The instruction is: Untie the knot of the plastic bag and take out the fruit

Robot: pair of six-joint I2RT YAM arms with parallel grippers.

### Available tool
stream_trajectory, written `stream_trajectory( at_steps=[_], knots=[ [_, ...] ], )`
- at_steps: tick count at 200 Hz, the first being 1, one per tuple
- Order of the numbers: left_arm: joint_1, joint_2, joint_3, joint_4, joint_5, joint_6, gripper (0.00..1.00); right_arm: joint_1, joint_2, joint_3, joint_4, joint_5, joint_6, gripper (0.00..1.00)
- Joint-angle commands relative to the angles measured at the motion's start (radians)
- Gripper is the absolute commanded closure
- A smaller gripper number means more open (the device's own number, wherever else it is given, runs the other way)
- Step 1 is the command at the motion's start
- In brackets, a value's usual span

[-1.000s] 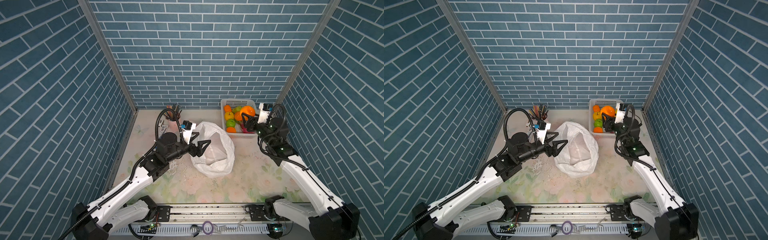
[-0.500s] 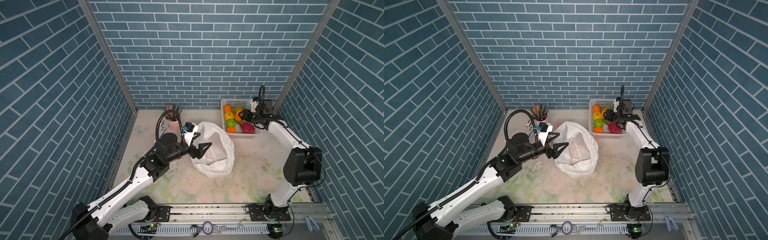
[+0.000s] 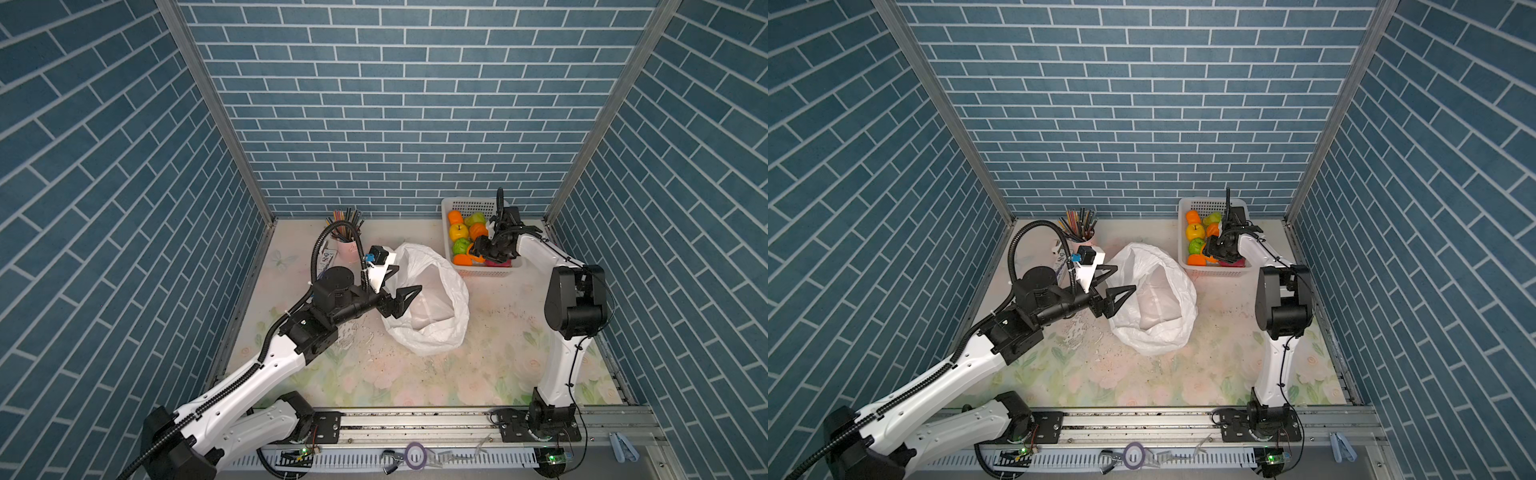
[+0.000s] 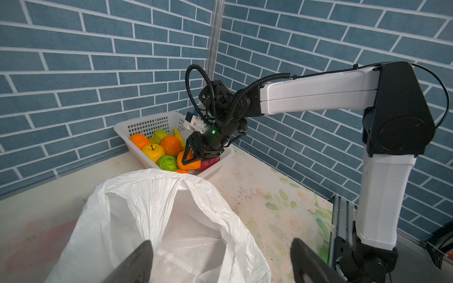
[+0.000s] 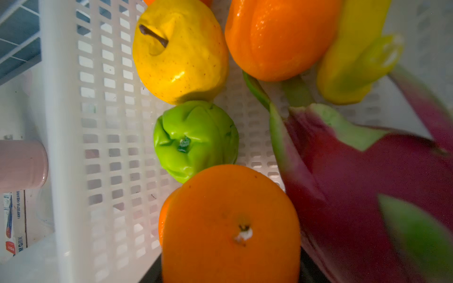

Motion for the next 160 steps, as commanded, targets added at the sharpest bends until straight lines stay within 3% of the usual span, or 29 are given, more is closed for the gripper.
stream_trajectory(
  at_steps=[1,42,107,134,160],
  knots=[
    [0.0,-0.015,-0.01,0.003,-0.029,0.01,0.12,-0.001,0.019,-0.001,-0.042,0.003,-0.013,0.37],
    [0.0,-0.024,-0.007,-0.001,-0.077,0.001,0.12,-0.002,-0.057,-0.005,-0.031,0.018,-0.007,0.19],
    [0.0,-0.065,-0.024,-0.017,-0.219,-0.008,0.12,-0.002,-0.299,-0.079,0.011,0.109,-0.003,0.16],
    [0.001,-0.101,-0.053,-0.024,-0.353,-0.007,0.12,-0.004,-0.481,-0.232,0.124,0.21,0.02,0.16],
    [0.012,-0.154,-0.113,-0.028,-0.554,-0.008,0.12,-0.014,-0.75,-0.535,0.371,0.382,0.022,0.15]
  ],
)
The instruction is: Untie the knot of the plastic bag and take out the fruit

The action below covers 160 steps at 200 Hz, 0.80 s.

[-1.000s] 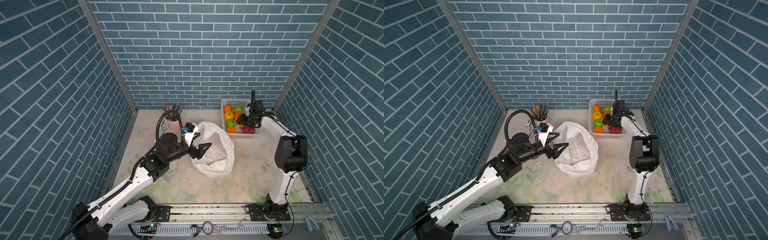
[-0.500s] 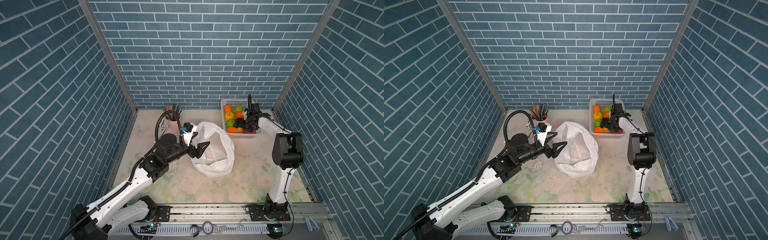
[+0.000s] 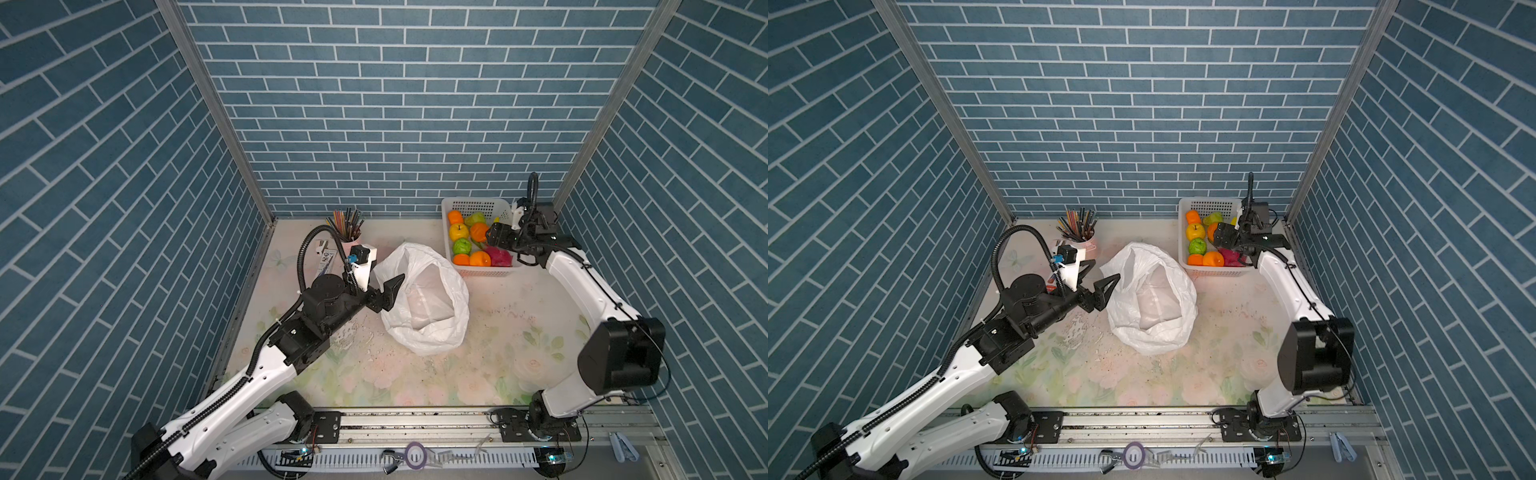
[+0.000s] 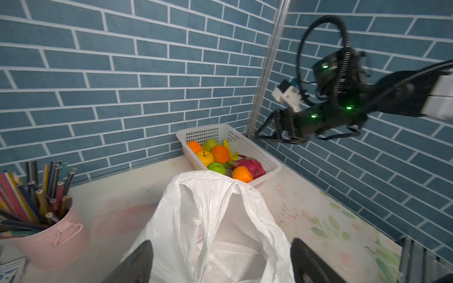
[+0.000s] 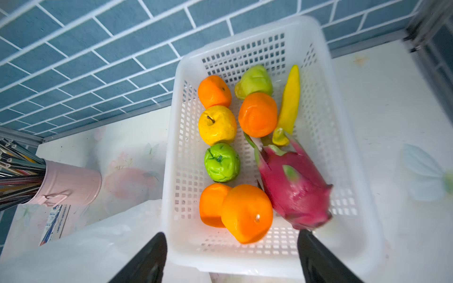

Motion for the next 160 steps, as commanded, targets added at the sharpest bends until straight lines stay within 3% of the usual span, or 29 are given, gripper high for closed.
stream_trajectory(
  at_steps=[1,34,64,77,86,115,132,141,153,160],
  knots=[
    [0.012,-0.05,-0.057,-0.012,-0.23,0.0,0.12,-0.011,-0.194,-0.223,0.217,0.199,0.02,0.15],
    [0.106,-0.113,-0.193,0.049,-0.37,-0.006,0.12,-0.043,-0.462,-0.615,0.457,0.393,0.029,0.14],
    [0.216,-0.131,-0.333,0.154,-0.48,-0.001,0.12,-0.056,-0.541,-0.902,0.661,0.46,-0.023,0.14],
    [0.267,-0.124,-0.397,0.223,-0.502,0.009,0.12,-0.059,-0.512,-1.006,0.812,0.477,-0.074,0.12],
    [0.302,-0.114,-0.44,0.279,-0.504,0.025,0.12,-0.098,-0.485,-0.951,0.704,0.435,-0.055,0.11],
    [0.382,-0.029,-0.536,0.43,-0.517,0.066,0.12,-0.111,-0.334,-0.961,0.854,0.407,-0.221,0.08],
    [0.407,0.039,-0.553,0.524,-0.502,0.144,0.12,-0.122,-0.257,-1.074,1.174,0.371,-0.316,0.04],
    [0.424,0.08,-0.581,0.613,-0.474,0.162,0.12,-0.127,-0.236,-1.041,1.152,0.345,-0.327,0.04],
    [0.47,0.149,-0.6,0.703,-0.378,0.154,0.12,-0.133,-0.171,-1.077,1.378,0.278,-0.378,0.04],
    [0.485,0.199,-0.609,0.761,-0.344,0.165,0.12,-0.138,-0.126,-1.064,1.406,0.261,-0.381,0.03]
  ],
)
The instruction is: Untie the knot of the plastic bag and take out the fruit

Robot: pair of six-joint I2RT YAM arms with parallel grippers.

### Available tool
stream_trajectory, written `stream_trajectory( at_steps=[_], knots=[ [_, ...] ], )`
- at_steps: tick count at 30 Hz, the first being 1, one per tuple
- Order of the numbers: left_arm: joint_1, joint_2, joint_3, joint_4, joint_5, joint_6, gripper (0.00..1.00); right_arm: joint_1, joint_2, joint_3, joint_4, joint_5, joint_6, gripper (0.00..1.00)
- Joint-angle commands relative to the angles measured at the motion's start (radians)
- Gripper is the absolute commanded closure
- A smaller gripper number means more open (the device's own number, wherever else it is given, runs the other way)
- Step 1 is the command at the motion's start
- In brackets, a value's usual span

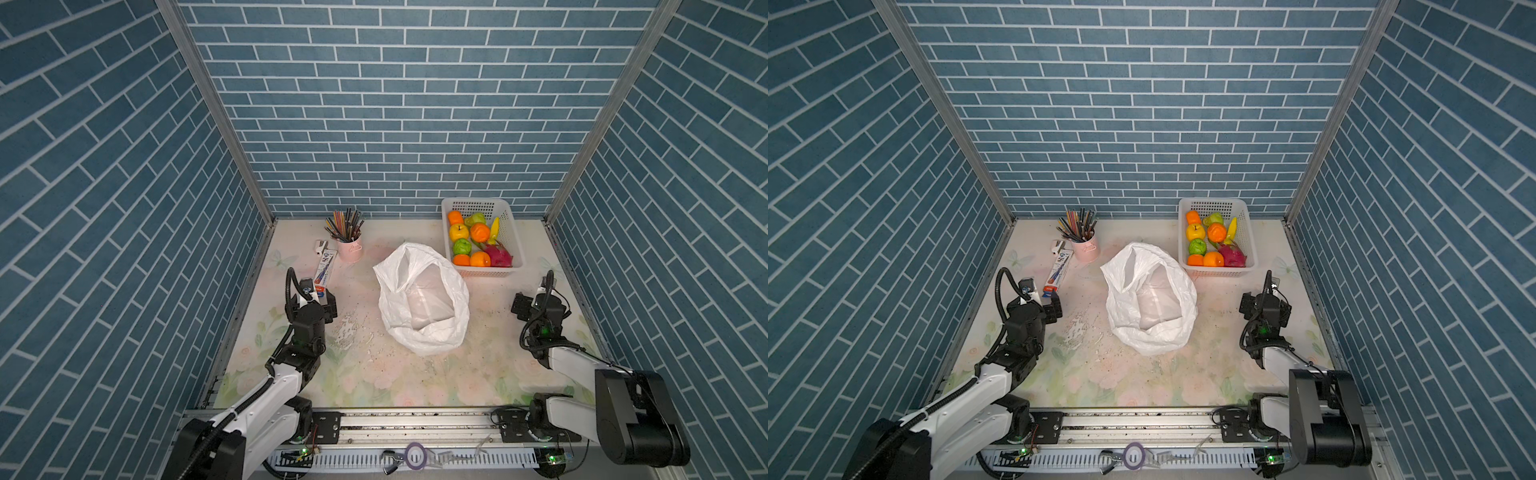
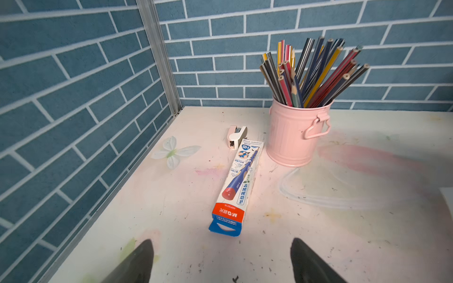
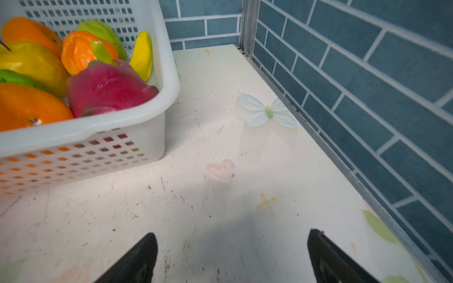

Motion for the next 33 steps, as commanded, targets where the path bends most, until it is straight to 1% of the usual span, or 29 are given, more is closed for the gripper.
stream_trajectory(
  at_steps=[1,2,3,4,5,6,7,8,9,10,11,12,13,14,16,19,33],
  knots=[
    [0.057,0.111,-0.038,0.281,0.108,0.057,0.12,-0.012,0.095,-0.006,0.349,-0.093,-0.133,0.03],
    [0.064,0.158,-0.043,0.344,0.132,0.079,0.12,-0.013,0.092,0.037,0.243,-0.137,-0.127,0.04],
    [0.065,0.199,-0.046,0.394,0.154,0.103,0.12,-0.016,0.088,0.045,0.231,-0.178,-0.127,0.04],
    [0.067,0.248,-0.041,0.455,0.171,0.13,0.12,-0.016,0.095,0.014,0.319,-0.21,-0.125,0.04],
    [0.07,0.281,-0.019,0.468,0.201,0.152,0.12,-0.021,0.103,-0.022,0.396,-0.247,-0.105,0.03],
    [0.073,0.316,-0.007,0.492,0.222,0.167,0.12,-0.028,0.153,-0.063,0.517,-0.272,-0.11,0.03],
    [0.074,0.355,0.016,0.5,0.224,0.19,0.12,-0.028,0.247,-0.097,0.686,-0.28,-0.122,0.03],
    [0.078,0.394,0.042,0.503,0.243,0.215,0.12,-0.027,0.317,-0.111,0.81,-0.291,-0.129,0.02],
    [0.089,0.434,0.051,0.532,0.266,0.223,0.12,-0.03,0.27,-0.079,0.655,-0.285,-0.12,0.02],
    [0.116,0.475,0.073,0.537,0.294,0.2,0.12,-0.031,0.213,-0.008,0.432,-0.247,-0.095,0.02],
    [0.157,0.48,0.104,0.475,0.355,0.172,0.12,-0.031,0.251,0.016,0.462,-0.22,-0.077,0.02],
    [0.196,0.502,0.11,0.477,0.423,0.152,0.12,-0.041,0.273,-0.008,0.541,-0.238,-0.08,0.01],
    [0.232,0.53,0.097,0.535,0.467,0.122,0.12,-0.042,0.271,-0.036,0.586,-0.23,-0.082,0.01],
    [0.251,0.529,0.076,0.561,0.459,0.098,0.12,-0.042,0.264,-0.032,0.567,-0.228,-0.078,0.01],
    [0.255,0.539,0.057,0.61,0.482,0.104,0.12,-0.042,0.261,0.005,0.491,-0.243,-0.076,0.02],
    [0.254,0.538,0.058,0.604,0.481,0.104,0.12,-0.043,0.249,0.016,0.45,-0.25,-0.077,0.02],
    [0.245,0.533,0.061,0.594,0.463,0.11,0.12,-0.047,0.25,0.01,0.463,-0.261,-0.08,0.02]
  ],
)
